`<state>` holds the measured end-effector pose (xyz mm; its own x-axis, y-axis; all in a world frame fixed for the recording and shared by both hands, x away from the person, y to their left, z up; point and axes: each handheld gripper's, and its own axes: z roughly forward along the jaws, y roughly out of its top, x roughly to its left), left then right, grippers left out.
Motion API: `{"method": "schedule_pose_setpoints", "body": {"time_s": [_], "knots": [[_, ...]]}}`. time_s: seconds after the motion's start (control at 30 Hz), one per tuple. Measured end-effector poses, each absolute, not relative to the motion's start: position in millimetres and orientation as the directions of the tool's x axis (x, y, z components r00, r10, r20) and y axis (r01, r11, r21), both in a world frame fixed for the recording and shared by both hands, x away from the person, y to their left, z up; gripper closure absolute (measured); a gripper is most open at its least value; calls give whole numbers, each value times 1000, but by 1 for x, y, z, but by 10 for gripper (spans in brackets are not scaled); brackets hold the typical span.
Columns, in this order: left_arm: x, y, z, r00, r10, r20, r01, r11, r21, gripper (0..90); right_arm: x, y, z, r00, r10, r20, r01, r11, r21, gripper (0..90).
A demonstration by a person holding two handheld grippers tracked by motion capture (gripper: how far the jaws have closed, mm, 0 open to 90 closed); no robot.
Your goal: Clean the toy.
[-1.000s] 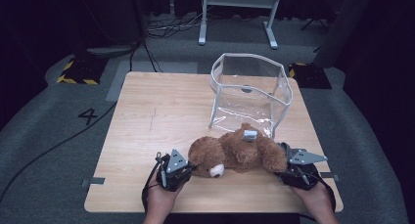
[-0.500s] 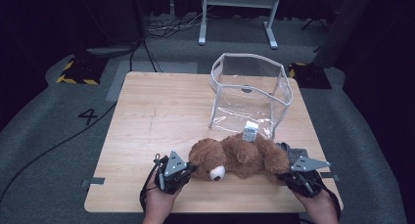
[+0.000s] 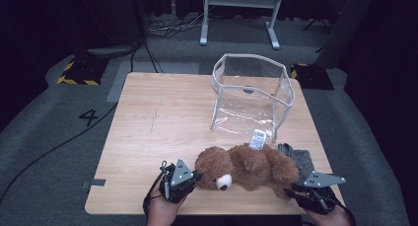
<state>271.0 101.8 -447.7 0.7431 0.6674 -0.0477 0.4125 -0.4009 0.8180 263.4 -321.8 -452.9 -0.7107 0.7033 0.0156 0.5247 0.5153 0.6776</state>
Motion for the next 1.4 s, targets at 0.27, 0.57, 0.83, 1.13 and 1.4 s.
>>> {"method": "schedule_pose_setpoints", "body": {"time_s": [0.27, 0.57, 0.83, 1.13, 1.4], "knots": [[270, 98, -448, 744, 667, -35, 403, -406, 820, 875, 266, -347, -438, -695, 719, 24, 514, 472, 716, 589], [270, 97, -448, 741, 672, -18, 395, -413, 821, 875, 310, -353, -438, -597, 802, -2, 575, 431, 696, 466], [269, 97, -448, 745, 667, -21, 393, -414, 821, 875, 351, -342, -467, -565, 825, -18, 672, 473, 570, 419], [269, 95, -447, 751, 660, -7, 381, -425, 821, 874, 353, -352, -470, -537, 843, -15, 713, 464, 525, 766], [270, 95, -447, 751, 661, -9, 382, -423, 822, 874, 318, -366, -434, -535, 844, 29, 622, 371, 690, 774]]}}
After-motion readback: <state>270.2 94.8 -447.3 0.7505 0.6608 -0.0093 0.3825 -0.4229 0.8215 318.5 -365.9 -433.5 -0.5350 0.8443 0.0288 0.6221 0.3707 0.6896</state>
